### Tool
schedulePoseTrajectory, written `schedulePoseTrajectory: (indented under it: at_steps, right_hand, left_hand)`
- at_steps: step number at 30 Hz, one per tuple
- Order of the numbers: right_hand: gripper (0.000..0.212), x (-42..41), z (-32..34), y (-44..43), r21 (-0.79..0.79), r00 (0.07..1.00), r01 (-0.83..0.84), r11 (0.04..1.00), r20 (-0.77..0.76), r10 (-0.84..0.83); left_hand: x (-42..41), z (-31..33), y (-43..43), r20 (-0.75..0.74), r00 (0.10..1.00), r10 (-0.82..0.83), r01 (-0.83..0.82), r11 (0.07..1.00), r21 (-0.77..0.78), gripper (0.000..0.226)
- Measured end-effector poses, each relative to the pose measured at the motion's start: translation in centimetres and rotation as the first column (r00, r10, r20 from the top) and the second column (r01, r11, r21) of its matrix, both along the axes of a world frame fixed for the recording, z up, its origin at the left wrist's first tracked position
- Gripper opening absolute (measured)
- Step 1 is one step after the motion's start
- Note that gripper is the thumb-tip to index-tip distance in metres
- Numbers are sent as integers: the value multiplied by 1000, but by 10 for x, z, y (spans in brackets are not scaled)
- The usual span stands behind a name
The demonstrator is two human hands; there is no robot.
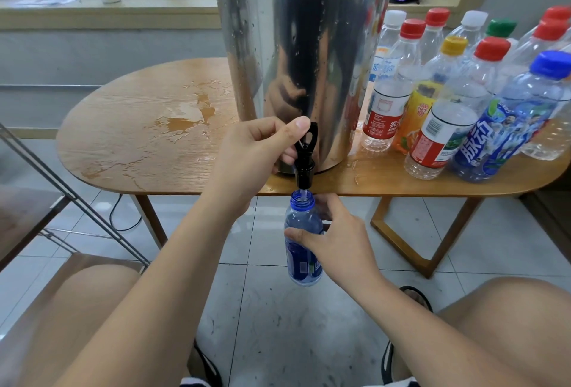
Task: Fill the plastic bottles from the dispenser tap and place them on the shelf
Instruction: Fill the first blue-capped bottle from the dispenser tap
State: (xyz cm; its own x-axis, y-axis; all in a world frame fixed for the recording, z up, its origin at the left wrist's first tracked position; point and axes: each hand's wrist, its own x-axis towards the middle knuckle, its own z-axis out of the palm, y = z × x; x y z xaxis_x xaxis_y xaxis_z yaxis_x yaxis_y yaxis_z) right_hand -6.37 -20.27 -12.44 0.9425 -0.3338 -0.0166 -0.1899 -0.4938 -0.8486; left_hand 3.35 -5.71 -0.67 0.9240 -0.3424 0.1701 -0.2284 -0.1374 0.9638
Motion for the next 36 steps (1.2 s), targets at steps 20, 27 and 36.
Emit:
schedulePoseTrajectory:
  at_steps: [20,27,36]
  right_hand:
    - [65,0,-1,-2,36,1000,-11,999,14,10]
    - [67,0,0,-2,34,1000,-12,999,7,11]
    - [67,-1,1,-2,27,1000,-10,1000,8,10]
  left_hand:
    - [-1,1,1,-2,1000,-5,5,1000,0,43]
    - [0,1,1,10,1000,-10,10,1000,19,42]
    - [0,1,0,11,1000,-4,4,1000,8,45]
